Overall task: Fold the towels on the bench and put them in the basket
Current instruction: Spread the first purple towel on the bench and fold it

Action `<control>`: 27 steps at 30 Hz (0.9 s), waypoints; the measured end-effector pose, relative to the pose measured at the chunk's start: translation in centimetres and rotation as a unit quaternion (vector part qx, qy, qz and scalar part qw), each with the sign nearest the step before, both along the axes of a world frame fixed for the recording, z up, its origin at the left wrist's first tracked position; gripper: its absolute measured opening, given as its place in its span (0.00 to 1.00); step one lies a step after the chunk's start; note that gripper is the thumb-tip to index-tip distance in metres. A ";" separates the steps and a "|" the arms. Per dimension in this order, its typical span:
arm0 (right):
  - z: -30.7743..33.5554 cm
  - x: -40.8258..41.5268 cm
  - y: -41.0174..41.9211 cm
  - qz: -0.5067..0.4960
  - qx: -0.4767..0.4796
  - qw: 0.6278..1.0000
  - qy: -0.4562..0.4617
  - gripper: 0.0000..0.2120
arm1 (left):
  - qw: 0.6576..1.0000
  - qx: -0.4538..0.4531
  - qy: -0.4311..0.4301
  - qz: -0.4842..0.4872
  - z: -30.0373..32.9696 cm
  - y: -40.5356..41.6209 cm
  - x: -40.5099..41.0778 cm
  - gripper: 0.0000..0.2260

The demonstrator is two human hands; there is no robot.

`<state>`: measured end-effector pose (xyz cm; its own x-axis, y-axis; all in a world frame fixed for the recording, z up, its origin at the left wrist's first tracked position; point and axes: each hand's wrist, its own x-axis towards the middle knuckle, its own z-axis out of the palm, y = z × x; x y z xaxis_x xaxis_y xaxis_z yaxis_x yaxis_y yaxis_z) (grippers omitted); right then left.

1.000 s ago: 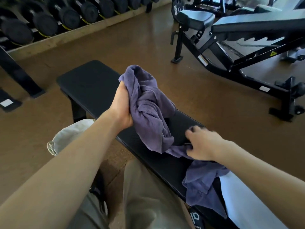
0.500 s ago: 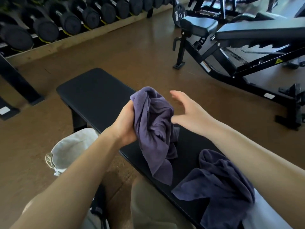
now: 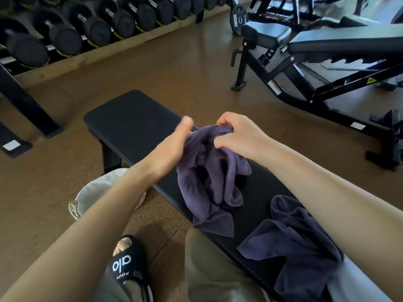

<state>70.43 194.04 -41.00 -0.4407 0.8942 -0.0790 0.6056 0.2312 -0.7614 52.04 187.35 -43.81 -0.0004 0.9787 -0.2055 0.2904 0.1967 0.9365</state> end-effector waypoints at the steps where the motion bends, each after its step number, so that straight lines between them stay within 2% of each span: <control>1: 0.4 0.0 0.1 -0.001 0.007 1.000 -0.001 0.10 | 0.994 0.044 0.100 -0.031 0.4 -0.3 0.2 0.18; 2: 0.8 0.1 0.1 -0.008 0.015 1.000 0.000 0.09 | 0.973 0.087 0.208 -0.042 0.6 -0.4 0.2 0.13; 3: 1.1 0.4 0.2 -0.020 0.026 0.999 0.001 0.08 | 0.953 0.119 0.276 -0.043 0.5 -0.3 0.0 0.11; 6: 1.3 1.6 0.1 -0.055 0.097 0.994 -0.020 0.07 | 0.944 0.133 0.302 -0.028 1.2 -0.1 -0.7 0.05; 8: 1.0 2.4 -0.3 -0.049 0.164 0.982 -0.080 0.08 | 0.926 0.154 0.341 -0.041 2.1 -0.1 -1.1 0.04; 11: 0.8 3.3 -0.9 -0.019 0.222 0.961 -0.165 0.07 | 0.849 0.201 0.481 -0.086 3.0 0.0 -1.8 0.08; 15: 1.7 3.5 -2.3 0.061 0.162 0.967 -0.186 0.07 | 0.744 0.247 0.606 -0.135 2.7 -0.5 -3.0 0.09; 18: 1.8 2.8 -3.5 0.130 0.083 0.971 -0.182 0.11 | 0.681 0.215 0.678 -0.172 2.1 -1.2 -4.7 0.10; 20: 1.4 2.3 -4.1 0.142 0.047 0.976 -0.158 0.12 | 0.641 0.187 0.721 -0.187 1.8 -1.5 -5.9 0.13; 23: 0.7 1.4 -4.4 0.140 0.019 0.981 -0.134 0.13 | 0.608 0.173 0.748 -0.203 1.4 -1.4 -7.6 0.15; 25: 0.1 1.3 -4.1 0.142 0.026 0.980 -0.140 0.11 | 0.598 0.184 0.752 -0.205 1.3 -0.9 -8.4 0.24; 27: -0.5 1.7 -3.3 0.128 0.050 0.979 -0.151 0.06 | 0.604 0.192 0.742 -0.216 1.3 -0.2 -8.8 0.32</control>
